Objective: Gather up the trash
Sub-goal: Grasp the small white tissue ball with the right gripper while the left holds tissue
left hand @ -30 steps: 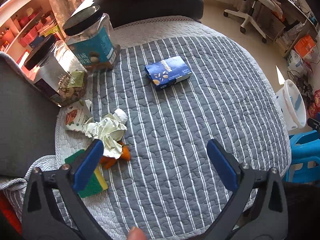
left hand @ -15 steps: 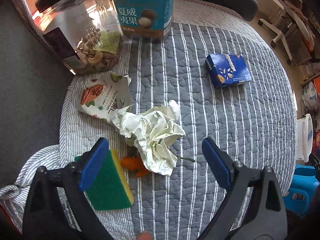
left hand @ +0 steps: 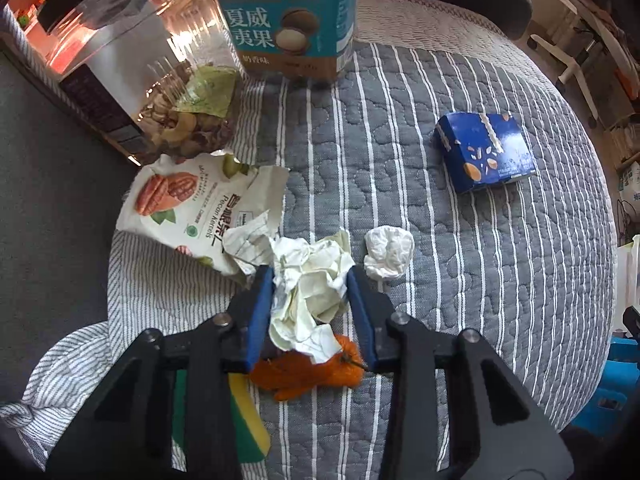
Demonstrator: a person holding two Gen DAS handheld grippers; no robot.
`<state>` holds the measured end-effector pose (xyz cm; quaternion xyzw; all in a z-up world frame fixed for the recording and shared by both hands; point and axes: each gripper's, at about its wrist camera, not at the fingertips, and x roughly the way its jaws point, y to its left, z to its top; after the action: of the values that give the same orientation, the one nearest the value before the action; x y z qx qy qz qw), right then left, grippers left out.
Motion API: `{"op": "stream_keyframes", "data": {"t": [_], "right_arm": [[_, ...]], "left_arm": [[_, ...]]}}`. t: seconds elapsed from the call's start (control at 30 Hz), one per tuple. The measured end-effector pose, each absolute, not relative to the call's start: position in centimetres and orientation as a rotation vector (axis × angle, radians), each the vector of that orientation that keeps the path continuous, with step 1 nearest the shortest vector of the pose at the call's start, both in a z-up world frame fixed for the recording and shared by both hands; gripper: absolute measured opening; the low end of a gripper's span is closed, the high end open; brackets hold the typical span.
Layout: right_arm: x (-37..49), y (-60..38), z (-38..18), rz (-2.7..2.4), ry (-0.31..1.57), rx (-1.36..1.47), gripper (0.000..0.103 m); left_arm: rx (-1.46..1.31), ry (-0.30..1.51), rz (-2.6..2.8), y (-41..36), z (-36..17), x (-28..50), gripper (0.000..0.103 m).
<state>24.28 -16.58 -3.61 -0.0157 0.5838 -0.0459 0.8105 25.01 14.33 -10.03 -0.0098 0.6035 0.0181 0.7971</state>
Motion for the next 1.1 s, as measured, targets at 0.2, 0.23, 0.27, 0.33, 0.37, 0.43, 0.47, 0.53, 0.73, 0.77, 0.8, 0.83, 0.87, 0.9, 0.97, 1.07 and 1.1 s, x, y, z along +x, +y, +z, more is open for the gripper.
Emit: {"op": "stream_keyframes", "data": {"t": [0.2, 0.23, 0.27, 0.33, 0.37, 0.43, 0.47, 0.53, 0.73, 0.77, 0.8, 0.83, 0.87, 0.9, 0.97, 1.07, 1.1], "right_arm": [[26.2, -13.4, -4.4, -0.066, 1.235, -0.036, 0.089], [26.5, -12.8, -4.6, -0.059, 1.235, -0.038, 0.089], [26.8, -12.1, -4.7, -0.053, 1.234, -0.043, 0.089], [27.3, -10.9, -5.0, -0.04, 1.235, -0.048, 0.089], [27.5, -10.2, -5.2, -0.031, 1.234, -0.047, 0.089], [27.9, -8.6, -5.5, -0.003, 1.233, -0.036, 0.089], [28.2, -7.7, -5.7, 0.019, 1.232, -0.029, 0.089], [28.8, -5.6, -6.2, 0.076, 1.231, -0.013, 0.089], [30.1, 1.6, -8.3, 0.217, 1.237, -0.041, 0.088], [30.3, 2.7, -8.7, 0.229, 1.235, -0.052, 0.086], [30.5, 3.6, -9.2, 0.244, 1.239, -0.06, 0.082], [30.6, 4.4, -9.6, 0.259, 1.243, -0.063, 0.076], [30.8, 5.0, -9.9, 0.274, 1.246, -0.064, 0.074], [30.9, 5.7, -10.2, 0.286, 1.248, -0.067, 0.069], [31.1, 6.7, -10.6, 0.3, 1.242, -0.082, 0.065], [31.6, 7.8, -11.0, 0.313, 1.225, -0.093, 0.056], [31.7, 8.2, -11.2, 0.32, 1.222, -0.092, 0.053]], "left_arm": [[-0.068, 1.265, -0.049, 14.1, -7.5, 24.5, 0.019], [-0.079, 1.255, -0.059, 14.3, -6.9, 24.4, 0.019], [-0.096, 1.245, -0.068, 14.6, -6.4, 24.3, 0.019], [-0.137, 1.22, -0.079, 15.3, -5.3, 24.0, 0.019], [-0.152, 1.208, -0.081, 15.7, -4.7, 23.6, 0.019], [-0.17, 1.184, -0.073, 16.5, -3.7, 23.1, 0.018], [-0.172, 1.17, -0.069, 17.2, -3.2, 22.7, 0.018], [-0.165, 1.148, -0.057, 18.0, -2.4, 22.1, 0.018], [-0.12, 1.143, 0.006, 20.0, -2.6, 21.3, 0.019], [-0.123, 1.146, 0.013, 20.5, -2.6, 21.1, 0.019], [-0.129, 1.15, 0.017, 20.8, -2.6, 21.1, 0.019], [-0.138, 1.153, 0.02, 21.1, -2.7, 21.0, 0.019], [-0.145, 1.156, 0.023, 21.2, -2.8, 21.0, 0.019], [-0.148, 1.158, 0.026, 21.4, -2.8, 21.0, 0.019], [-0.15, 1.162, 0.032, 21.5, -3.0, 20.9, 0.019], [-0.153, 1.166, 0.036, 21.5, -3.1, 20.9, 0.019], [-0.154, 1.166, 0.036, 21.5, -3.1, 20.9, 0.019]]}}
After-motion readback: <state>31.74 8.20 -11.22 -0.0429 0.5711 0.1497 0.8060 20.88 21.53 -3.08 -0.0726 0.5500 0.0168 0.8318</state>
